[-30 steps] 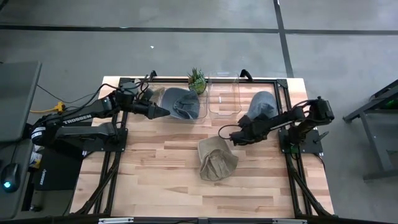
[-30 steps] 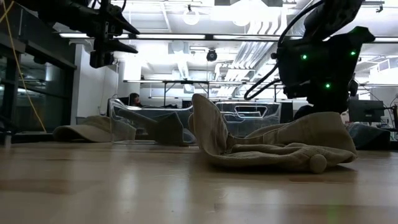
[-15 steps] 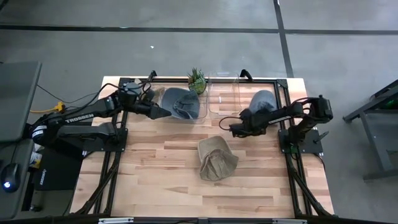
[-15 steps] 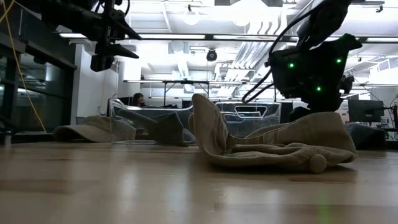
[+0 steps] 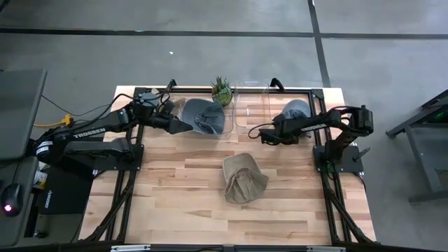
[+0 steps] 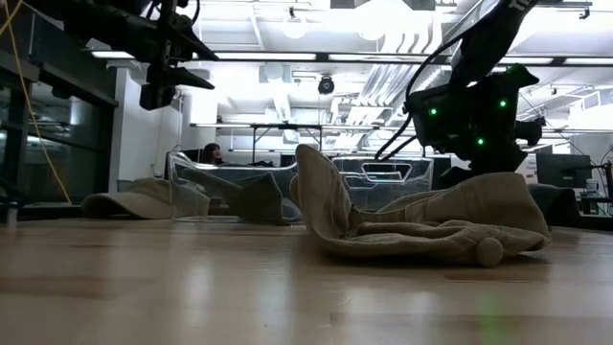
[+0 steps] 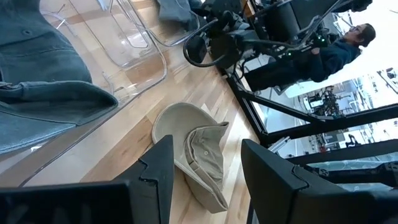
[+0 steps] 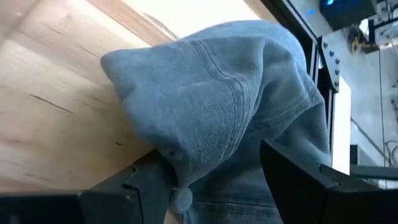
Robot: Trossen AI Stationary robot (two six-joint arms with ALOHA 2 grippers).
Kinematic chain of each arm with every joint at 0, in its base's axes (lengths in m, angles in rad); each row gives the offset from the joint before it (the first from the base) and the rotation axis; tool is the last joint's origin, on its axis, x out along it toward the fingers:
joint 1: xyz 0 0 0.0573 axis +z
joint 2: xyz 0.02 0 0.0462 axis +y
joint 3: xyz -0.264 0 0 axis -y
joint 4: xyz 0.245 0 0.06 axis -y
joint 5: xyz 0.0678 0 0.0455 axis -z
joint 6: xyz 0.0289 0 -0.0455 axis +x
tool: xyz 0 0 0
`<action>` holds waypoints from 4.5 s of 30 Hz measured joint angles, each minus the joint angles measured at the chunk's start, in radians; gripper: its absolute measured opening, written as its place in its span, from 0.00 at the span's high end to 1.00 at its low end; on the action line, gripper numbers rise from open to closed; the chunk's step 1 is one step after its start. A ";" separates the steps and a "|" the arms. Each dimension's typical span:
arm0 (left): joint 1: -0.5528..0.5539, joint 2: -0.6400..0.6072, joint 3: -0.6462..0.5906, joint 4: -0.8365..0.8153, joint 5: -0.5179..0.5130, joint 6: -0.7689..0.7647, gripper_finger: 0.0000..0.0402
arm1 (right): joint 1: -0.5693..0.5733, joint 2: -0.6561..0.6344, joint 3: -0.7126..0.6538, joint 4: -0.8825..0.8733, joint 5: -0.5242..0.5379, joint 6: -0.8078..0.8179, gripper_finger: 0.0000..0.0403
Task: Pick & Place hat
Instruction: Put the gray cap into the left transparent bin
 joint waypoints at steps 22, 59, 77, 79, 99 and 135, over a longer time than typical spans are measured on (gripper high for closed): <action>0.000 0.000 0.000 -0.002 0.002 -0.106 0.63 | -0.111 -0.001 0.000 0.114 -0.240 0.002 0.77; 0.000 0.000 -0.001 0.005 0.001 -0.136 0.63 | -0.080 -0.542 -0.002 -0.161 -0.413 0.082 1.00; 0.000 0.000 -0.001 0.006 -0.006 -0.137 0.63 | -0.079 -0.774 0.000 -0.145 -0.492 0.048 1.00; 0.000 0.000 -0.001 0.006 -0.009 -0.137 0.63 | -0.079 -0.793 0.000 -0.145 -0.492 0.045 1.00; 0.000 0.000 -0.001 0.073 -0.011 -0.166 0.63 | -0.079 -0.805 0.319 -0.246 -0.447 -0.142 1.00; 0.000 0.267 0.000 0.913 0.097 -0.248 0.61 | -0.079 -0.659 0.667 0.402 -1.046 -0.416 1.00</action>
